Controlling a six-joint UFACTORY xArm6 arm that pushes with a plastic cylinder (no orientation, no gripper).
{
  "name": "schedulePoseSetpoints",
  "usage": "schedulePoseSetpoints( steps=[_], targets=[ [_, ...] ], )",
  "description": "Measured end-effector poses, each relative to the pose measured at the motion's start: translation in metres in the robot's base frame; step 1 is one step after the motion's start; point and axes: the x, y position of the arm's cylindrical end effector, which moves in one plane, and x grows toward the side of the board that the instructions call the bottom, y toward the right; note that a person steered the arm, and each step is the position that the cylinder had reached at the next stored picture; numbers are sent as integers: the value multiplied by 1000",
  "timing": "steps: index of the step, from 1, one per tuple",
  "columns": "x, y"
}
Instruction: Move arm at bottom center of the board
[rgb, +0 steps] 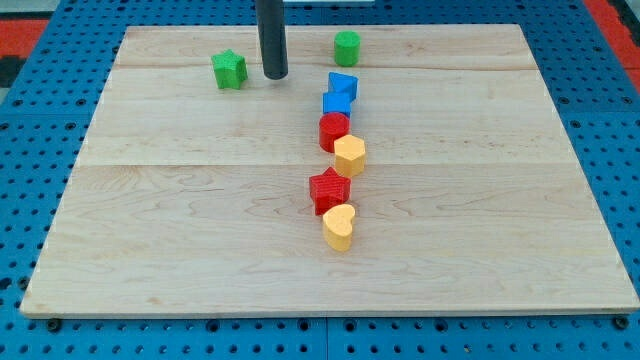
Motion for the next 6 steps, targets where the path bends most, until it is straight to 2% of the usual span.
schedulePoseSetpoints(
  steps=[1, 3, 4, 5, 6],
  targets=[
    [22, 0],
    [97, -46],
    [170, -60],
    [236, -26],
    [281, 1]
  ],
)
